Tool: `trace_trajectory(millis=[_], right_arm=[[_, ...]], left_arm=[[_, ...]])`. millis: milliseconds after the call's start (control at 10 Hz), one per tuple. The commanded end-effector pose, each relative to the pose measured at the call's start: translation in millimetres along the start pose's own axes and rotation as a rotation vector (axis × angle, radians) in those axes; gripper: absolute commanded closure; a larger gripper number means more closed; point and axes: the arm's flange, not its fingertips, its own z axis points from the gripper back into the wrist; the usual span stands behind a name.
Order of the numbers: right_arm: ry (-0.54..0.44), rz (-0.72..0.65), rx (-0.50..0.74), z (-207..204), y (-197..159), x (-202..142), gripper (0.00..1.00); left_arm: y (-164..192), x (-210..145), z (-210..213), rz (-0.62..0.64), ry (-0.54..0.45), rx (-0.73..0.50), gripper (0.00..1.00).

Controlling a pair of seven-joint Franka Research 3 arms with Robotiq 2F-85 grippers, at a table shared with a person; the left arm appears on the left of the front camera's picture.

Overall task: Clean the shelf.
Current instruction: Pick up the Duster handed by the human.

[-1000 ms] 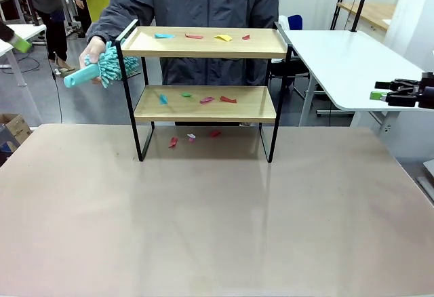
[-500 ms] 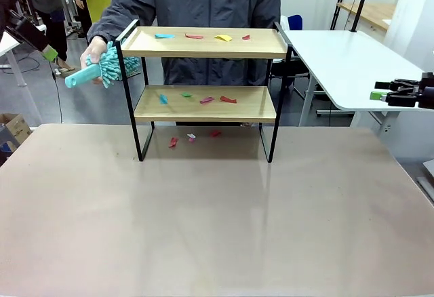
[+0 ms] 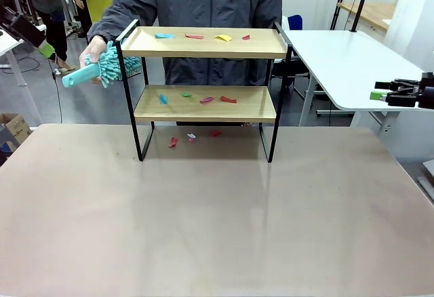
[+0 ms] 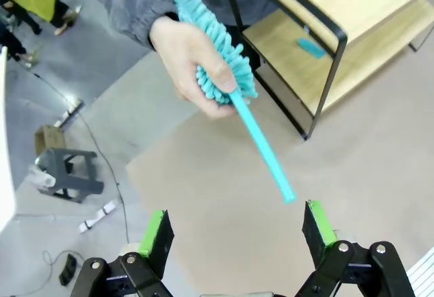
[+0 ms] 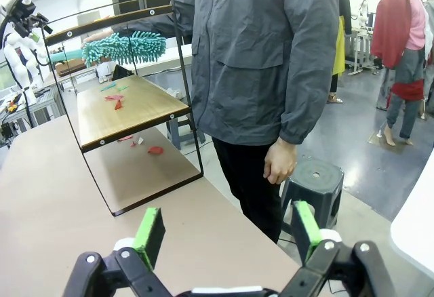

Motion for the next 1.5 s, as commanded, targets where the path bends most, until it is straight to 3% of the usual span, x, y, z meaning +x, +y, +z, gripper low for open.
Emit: trace_trajectory(millis=[0, 200, 600, 1400], right_arm=[[0.002, 0.003, -0.003, -2, 1, 2, 0.0], [0.002, 0.003, -0.003, -2, 1, 2, 0.0], [0.002, 0.003, -0.003, -2, 1, 2, 0.0], [0.002, 0.003, -0.003, -2, 1, 2, 0.0]], left_arm=[[-29, 13, 6, 0.1, 0.021, 0.02, 0.0], [-49, 24, -11, 0.219, 0.168, 0.003, 0.0], [-62, 22, -29, 0.301, 0.19, 0.095, 0.0], [-43, 11, -96, 0.323, 0.203, 0.03, 0.0]])
